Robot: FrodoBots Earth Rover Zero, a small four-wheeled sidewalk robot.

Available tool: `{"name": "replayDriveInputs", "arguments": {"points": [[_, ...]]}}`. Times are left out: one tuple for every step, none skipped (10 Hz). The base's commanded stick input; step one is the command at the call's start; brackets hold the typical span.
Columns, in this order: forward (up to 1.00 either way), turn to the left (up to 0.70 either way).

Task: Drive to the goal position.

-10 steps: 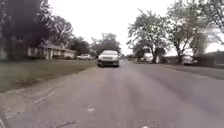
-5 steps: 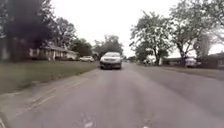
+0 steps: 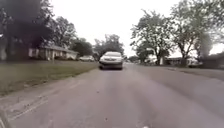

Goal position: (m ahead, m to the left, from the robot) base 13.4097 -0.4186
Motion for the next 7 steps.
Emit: {"name": "replayDriveInputs", "arguments": {"points": [[0.7,-0.01],[0.7,-0.01],[0.7,-0.01],[0.7,-0.01],[0.7,-0.37],[0.7,-0.37],[0.7,-0.37]]}}
